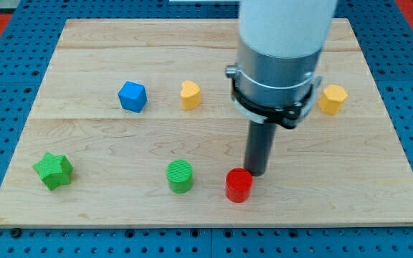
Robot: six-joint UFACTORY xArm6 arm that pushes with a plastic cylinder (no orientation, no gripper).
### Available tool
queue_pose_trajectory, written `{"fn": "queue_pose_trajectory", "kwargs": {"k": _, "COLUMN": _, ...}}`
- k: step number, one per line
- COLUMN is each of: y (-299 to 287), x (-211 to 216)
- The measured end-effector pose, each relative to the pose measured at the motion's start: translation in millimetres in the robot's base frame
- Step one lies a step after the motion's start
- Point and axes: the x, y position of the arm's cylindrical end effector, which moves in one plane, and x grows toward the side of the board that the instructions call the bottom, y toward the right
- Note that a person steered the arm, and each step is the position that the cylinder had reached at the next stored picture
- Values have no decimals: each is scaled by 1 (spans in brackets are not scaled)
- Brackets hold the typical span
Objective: Move the red circle right to the green circle
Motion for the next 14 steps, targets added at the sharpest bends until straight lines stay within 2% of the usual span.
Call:
{"fn": "queue_pose_trajectory", "kwargs": {"k": 1, "y": 29, "x": 10}}
{"fn": "queue_pose_trajectory", "kwargs": {"k": 2, "y": 29, "x": 61}}
{"fn": "queue_pose_trajectory", "kwargs": {"k": 4, "y": 14, "x": 76}}
{"fn": "queue_pose_trajectory", "kwargs": {"k": 5, "y": -5, "x": 77}}
{"fn": "queue_pose_trajectory", "kwargs": {"k": 8, "y": -6, "x": 77}}
{"fn": "queue_pose_trajectory", "kwargs": {"k": 11, "y": -75, "x": 72}}
{"fn": "queue_pose_trajectory", "kwargs": {"k": 12, "y": -61, "x": 40}}
{"fn": "queue_pose_trajectory", "kwargs": {"k": 14, "y": -25, "x": 19}}
